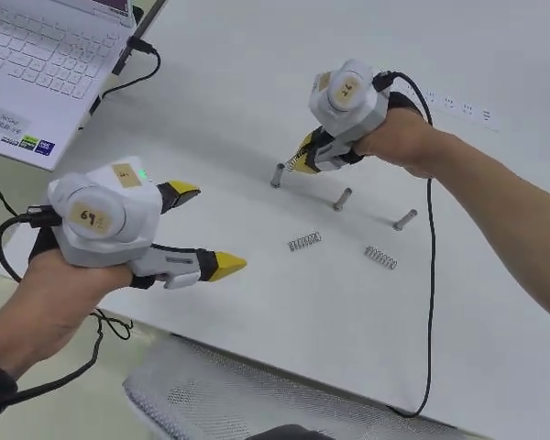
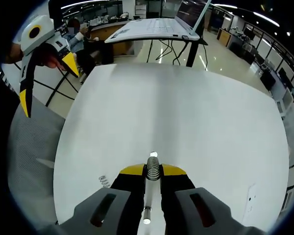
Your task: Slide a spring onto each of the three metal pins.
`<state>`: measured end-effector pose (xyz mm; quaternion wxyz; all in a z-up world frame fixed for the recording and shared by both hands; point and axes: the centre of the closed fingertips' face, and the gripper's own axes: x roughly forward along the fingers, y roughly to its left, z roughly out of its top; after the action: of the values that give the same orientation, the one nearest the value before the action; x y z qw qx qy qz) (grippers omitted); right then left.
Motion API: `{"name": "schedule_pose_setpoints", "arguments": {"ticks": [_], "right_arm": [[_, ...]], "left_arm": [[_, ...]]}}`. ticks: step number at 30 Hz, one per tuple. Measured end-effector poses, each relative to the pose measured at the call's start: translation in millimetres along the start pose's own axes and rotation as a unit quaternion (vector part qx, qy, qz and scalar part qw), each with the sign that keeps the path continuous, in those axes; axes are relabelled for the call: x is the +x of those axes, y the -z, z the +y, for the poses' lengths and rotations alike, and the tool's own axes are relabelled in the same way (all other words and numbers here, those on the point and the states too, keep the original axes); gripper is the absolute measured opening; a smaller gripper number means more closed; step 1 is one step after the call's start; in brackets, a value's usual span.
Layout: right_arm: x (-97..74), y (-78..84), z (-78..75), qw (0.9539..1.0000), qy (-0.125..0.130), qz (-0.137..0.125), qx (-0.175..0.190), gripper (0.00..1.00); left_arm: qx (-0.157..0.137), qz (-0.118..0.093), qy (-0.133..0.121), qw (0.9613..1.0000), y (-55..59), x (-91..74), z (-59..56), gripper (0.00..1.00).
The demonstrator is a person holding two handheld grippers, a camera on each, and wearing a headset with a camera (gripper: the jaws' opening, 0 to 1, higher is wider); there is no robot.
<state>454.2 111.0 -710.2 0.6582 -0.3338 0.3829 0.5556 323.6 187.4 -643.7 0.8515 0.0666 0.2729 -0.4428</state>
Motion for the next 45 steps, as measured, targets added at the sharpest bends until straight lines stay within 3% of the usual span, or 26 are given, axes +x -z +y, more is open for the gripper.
{"name": "schedule_pose_setpoints", "arguments": {"ticks": [15, 45], "right_arm": [[7.8, -1.8, -1.1, 0.9992, -0.014, 0.024, -0.027, 0.09], [25.0, -9.4, 3.7, 0.9984, -0.019, 0.035, -0.041, 0.09]], "left_arm": [[-0.006, 0.000, -0.001, 1.0000, 0.5, 0.1, 2.0, 0.64], [-0.017, 0.001, -0.003, 0.9999, 4.8, 0.3, 4.5, 0.63]]}}
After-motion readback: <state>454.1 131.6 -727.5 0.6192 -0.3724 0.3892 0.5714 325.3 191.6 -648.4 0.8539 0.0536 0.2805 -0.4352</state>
